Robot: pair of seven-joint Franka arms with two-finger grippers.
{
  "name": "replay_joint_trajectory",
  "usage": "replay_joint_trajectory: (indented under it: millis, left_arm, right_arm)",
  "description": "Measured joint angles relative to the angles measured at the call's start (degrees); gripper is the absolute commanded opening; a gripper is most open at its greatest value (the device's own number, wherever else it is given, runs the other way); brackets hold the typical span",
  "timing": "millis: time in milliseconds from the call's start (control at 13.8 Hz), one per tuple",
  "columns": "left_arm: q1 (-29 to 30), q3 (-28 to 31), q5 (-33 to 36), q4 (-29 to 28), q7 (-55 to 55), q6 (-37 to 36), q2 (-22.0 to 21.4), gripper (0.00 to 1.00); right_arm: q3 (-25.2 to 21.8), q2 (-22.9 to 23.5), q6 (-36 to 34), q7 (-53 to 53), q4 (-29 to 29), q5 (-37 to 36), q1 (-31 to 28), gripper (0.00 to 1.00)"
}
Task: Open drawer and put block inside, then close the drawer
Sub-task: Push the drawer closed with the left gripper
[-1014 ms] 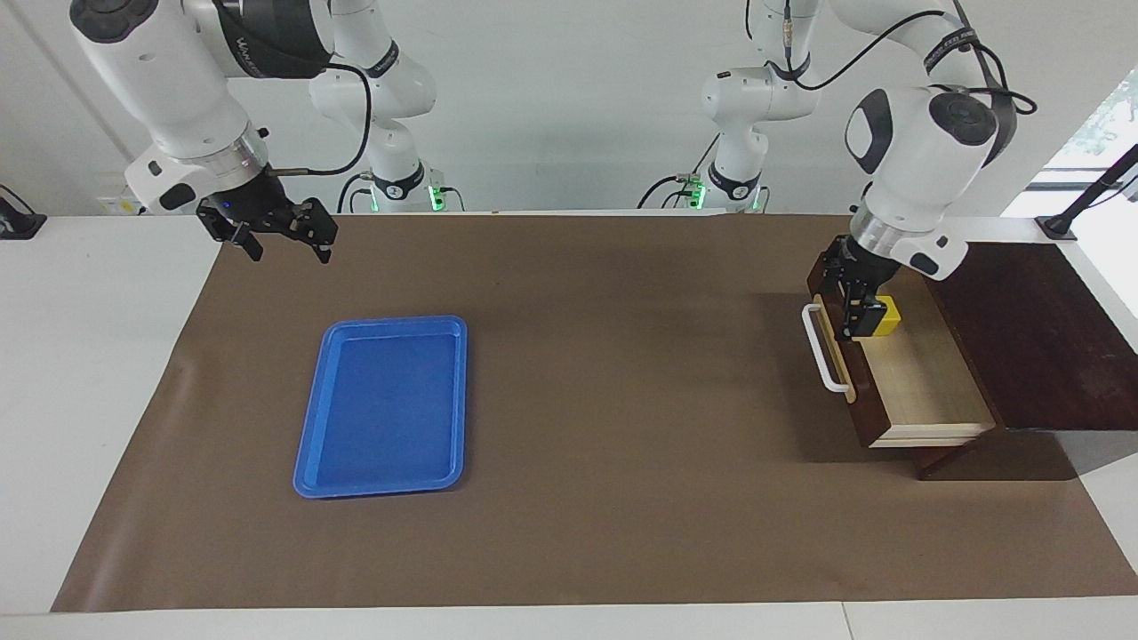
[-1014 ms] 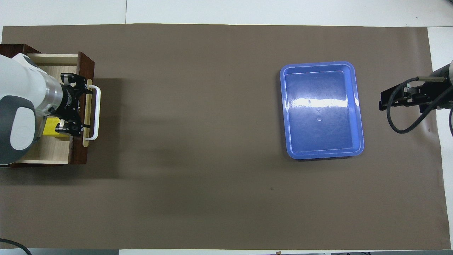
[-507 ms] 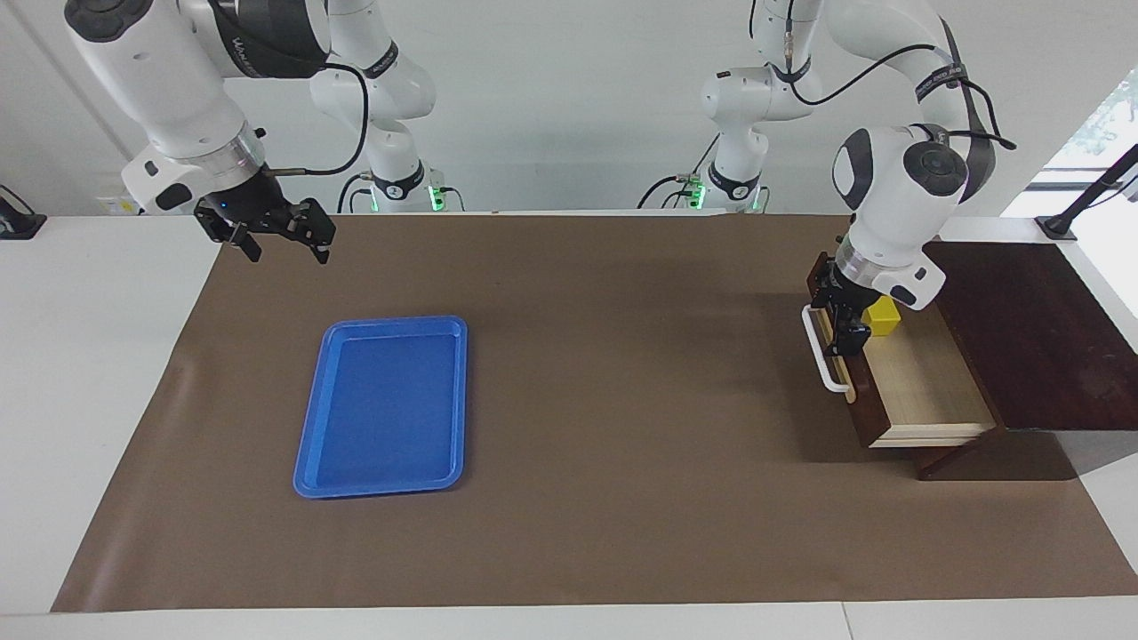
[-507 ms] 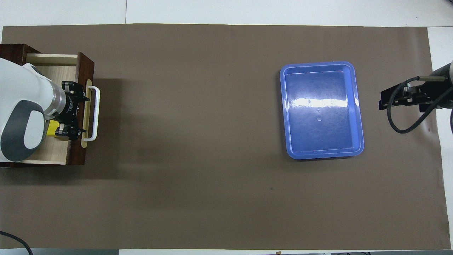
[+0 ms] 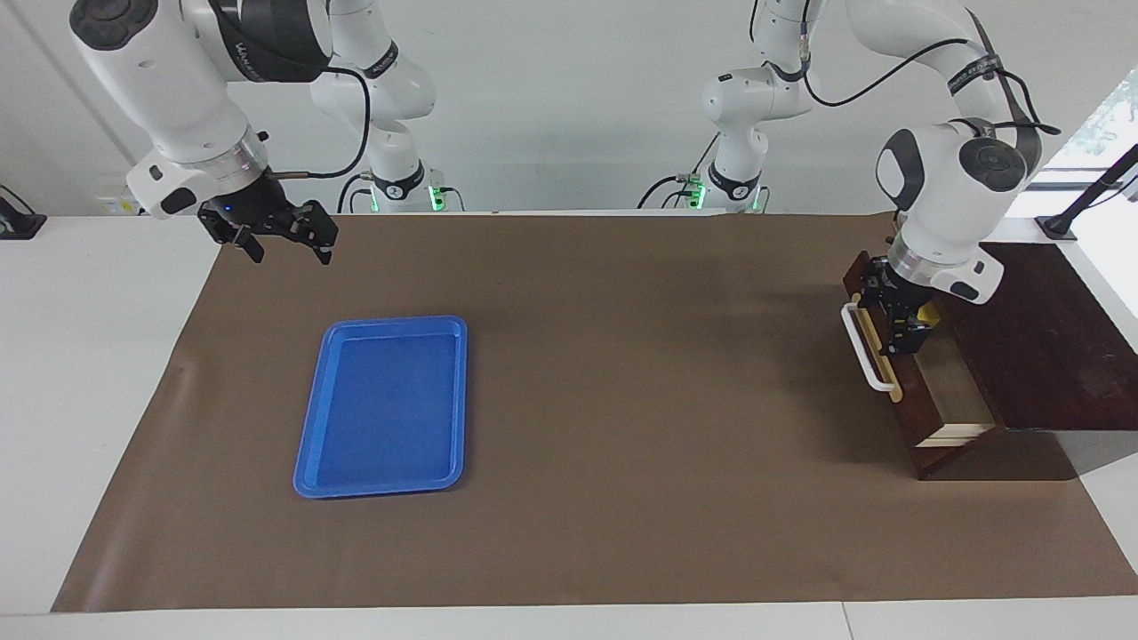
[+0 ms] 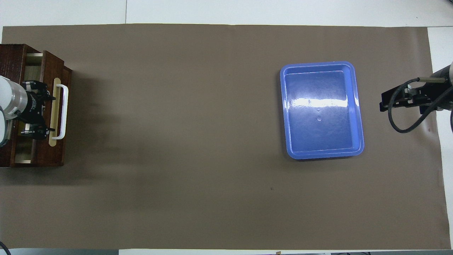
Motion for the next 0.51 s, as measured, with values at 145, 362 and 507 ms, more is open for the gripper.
replay_joint_trajectory:
  millis: [145,362,507]
  left_arm:
    - [1.6,0.0,0.5,0.0,1.9,0.1,0.0,1.00]
    - [3.3,0.0,0.5,0.1,3.8,0.1,0.0,1.00]
    - [3.3,-0.3,0.7,0.3,4.9,0.1,-0.1,1.00]
  right_arm:
    - [-0.1,0.0,0.0,0.0,0.0,0.0,-0.7,1.00]
    - [0.0,-0.1,-1.0,0.0,0.0,0.0,-0.7,1.00]
    - [0.1,-0.1,-1.2,-1.7,0.0,-0.2,-0.6,1.00]
